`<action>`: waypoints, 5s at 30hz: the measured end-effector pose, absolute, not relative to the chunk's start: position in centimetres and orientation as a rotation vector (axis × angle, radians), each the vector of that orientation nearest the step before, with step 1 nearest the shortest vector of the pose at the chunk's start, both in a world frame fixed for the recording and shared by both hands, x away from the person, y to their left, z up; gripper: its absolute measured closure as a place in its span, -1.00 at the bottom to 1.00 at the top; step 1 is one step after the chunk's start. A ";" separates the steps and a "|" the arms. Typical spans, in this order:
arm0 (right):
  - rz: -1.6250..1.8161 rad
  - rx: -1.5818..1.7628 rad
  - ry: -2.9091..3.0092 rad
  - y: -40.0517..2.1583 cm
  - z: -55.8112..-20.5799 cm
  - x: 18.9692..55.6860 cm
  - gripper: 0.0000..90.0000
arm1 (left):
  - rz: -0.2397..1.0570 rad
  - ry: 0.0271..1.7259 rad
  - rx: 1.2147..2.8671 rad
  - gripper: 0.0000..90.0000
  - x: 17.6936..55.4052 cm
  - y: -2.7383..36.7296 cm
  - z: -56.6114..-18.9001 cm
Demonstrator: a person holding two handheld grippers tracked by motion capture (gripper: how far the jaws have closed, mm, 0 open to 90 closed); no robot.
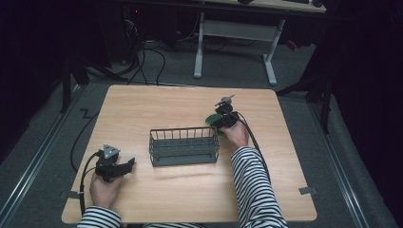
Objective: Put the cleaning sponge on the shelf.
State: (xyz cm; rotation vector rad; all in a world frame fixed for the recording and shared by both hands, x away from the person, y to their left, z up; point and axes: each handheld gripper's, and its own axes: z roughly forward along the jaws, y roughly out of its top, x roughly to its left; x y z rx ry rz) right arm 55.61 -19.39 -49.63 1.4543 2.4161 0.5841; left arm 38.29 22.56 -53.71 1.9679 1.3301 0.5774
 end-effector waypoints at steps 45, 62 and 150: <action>0.834 1.390 2.233 -26.0 -40.7 46.5 -0.31 | 0.573 1.332 1.966 -0.33 38.4 22.5 -53.7; 0.961 1.284 2.274 -23.5 -37.9 43.7 -0.31 | 0.575 1.332 1.967 -0.34 38.4 22.5 -53.7; 0.757 1.173 2.426 -12.4 -43.0 42.8 -0.31 | 0.572 1.326 1.970 -0.36 38.4 22.5 -53.7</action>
